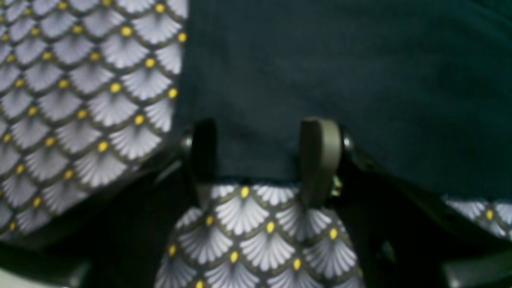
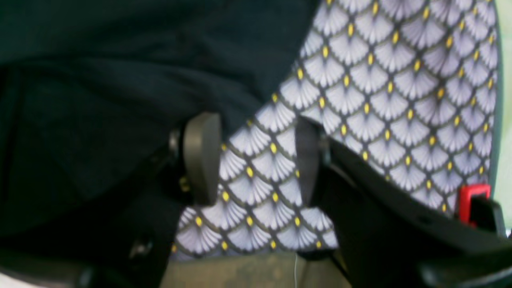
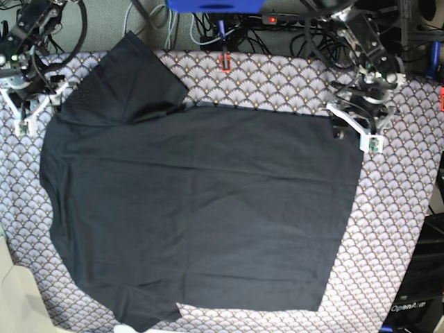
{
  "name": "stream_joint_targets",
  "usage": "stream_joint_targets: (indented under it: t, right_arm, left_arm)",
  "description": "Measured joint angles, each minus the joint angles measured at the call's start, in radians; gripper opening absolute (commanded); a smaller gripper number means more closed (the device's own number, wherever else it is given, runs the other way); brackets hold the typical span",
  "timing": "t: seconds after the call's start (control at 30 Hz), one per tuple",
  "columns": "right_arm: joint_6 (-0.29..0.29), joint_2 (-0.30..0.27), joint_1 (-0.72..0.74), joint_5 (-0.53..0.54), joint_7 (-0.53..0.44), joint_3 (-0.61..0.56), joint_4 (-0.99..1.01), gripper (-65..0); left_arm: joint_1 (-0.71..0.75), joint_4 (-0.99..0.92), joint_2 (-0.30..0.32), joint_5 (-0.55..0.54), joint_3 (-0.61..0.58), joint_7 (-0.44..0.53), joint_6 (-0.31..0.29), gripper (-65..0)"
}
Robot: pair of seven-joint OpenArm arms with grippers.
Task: Fold the T-shirt properly
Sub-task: 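Move right gripper to the sleeve edge, left gripper to the hem corner, then close both grippers on the shirt's edge at sleeve and hem corner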
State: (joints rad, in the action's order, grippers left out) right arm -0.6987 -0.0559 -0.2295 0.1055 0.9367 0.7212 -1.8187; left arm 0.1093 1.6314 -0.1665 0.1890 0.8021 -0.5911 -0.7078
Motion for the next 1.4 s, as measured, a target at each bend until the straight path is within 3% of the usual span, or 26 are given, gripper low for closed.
stream_joint_targets:
  t: [0.13,0.27,0.77,0.87,1.03,1.23,1.4]
  right_arm:
    - [0.000,-0.010,0.002,-0.003,-0.002,0.000,0.000,-33.6]
    - [0.000,-0.008,0.002,0.000,-0.002,-0.002,0.000,-33.7]
    - [0.000,-0.008,0.002,0.000,-0.002,-0.002,0.000,-33.7]
    - [0.000,-0.008,0.001,0.000,-0.002,-0.001,0.000,-33.7]
    - [0.000,-0.008,0.002,0.000,-0.002,0.002,0.000,-33.8]
    - [0.000,-0.007,0.002,0.002,-0.003,0.010,-0.001,-36.1]
    - [0.000,-0.011,0.016,0.030,-0.036,0.164,-0.004,-40.9]
  left_arm:
    - [-0.016,0.001,0.006,0.000,0.085,0.003,0.024,-32.1]
    - [-0.018,-0.011,0.003,-0.002,0.114,0.005,0.006,-32.1]
    - [-0.065,-0.138,0.008,-0.017,0.120,0.041,0.015,-32.4]
    - [-0.068,-0.138,0.008,-0.017,0.120,0.040,0.016,-39.4]
    - [-0.069,-0.140,0.008,-0.019,0.118,0.031,0.014,-63.6]
    - [-0.069,-0.138,0.008,-0.018,0.117,0.029,0.011,-65.0]
    - [-0.068,-0.137,0.008,-0.018,0.117,0.026,0.011,-65.0]
